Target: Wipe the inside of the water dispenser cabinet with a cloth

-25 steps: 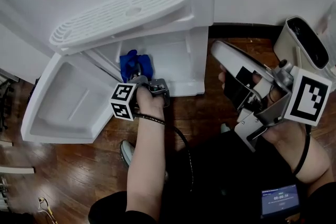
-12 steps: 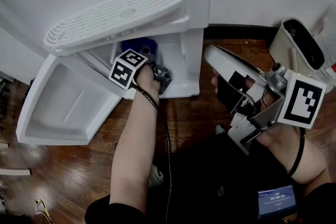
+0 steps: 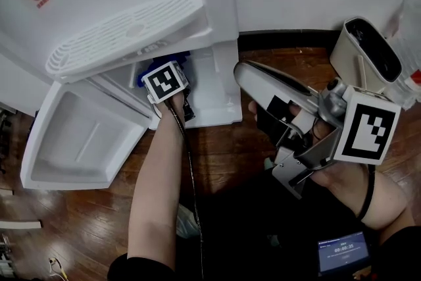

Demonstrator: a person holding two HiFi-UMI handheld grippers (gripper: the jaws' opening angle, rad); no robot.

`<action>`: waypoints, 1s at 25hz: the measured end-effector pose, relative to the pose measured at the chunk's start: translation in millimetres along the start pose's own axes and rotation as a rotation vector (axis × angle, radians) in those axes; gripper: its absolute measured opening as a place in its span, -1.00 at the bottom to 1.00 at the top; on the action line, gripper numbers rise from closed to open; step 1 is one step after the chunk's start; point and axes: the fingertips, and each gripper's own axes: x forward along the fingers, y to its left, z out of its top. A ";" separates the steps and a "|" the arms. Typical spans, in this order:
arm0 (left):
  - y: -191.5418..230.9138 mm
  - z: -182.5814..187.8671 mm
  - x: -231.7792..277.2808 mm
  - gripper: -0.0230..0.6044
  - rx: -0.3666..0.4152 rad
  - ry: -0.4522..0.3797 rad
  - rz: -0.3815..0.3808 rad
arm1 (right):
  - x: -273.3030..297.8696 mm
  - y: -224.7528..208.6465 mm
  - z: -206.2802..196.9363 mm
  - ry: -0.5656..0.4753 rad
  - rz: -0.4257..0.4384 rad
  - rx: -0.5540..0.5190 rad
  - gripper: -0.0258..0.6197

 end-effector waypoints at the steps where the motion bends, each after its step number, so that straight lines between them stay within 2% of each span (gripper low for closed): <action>1: -9.7 -4.2 0.0 -0.41 -0.006 0.015 -0.031 | -0.4 -0.9 0.2 -0.001 -0.002 0.003 -0.89; 3: -38.4 -10.8 -4.1 -0.41 0.019 0.024 -0.121 | -1.7 -2.5 2.0 -0.008 -0.007 0.007 -0.89; 6: -83.7 -20.8 -15.9 -0.41 0.100 0.032 -0.261 | -2.4 -2.1 5.5 -0.018 -0.003 0.002 -0.89; 8: -103.7 -27.9 -24.9 -0.41 0.119 0.042 -0.332 | -2.0 -3.3 4.9 -0.019 -0.001 0.004 -0.89; 12: -112.1 -46.6 -50.8 -0.41 0.022 0.067 -0.408 | -1.7 -7.1 3.4 -0.016 -0.005 0.010 -0.89; 14: -110.8 -60.6 -69.5 -0.41 0.020 0.073 -0.422 | -2.0 -6.8 5.7 -0.020 -0.003 -0.002 -0.89; 18: -73.1 -72.5 -92.0 -0.40 0.066 0.046 -0.336 | -1.1 -5.4 7.8 -0.026 0.006 -0.044 -0.89; 23: 21.8 -71.3 -101.0 -0.40 0.104 0.034 -0.117 | 4.7 -10.8 -4.5 0.001 -0.008 -0.064 -0.89; 25: 40.7 -68.5 -117.2 -0.40 0.120 0.014 -0.071 | 10.2 -13.3 -15.8 0.034 -0.013 -0.075 -0.89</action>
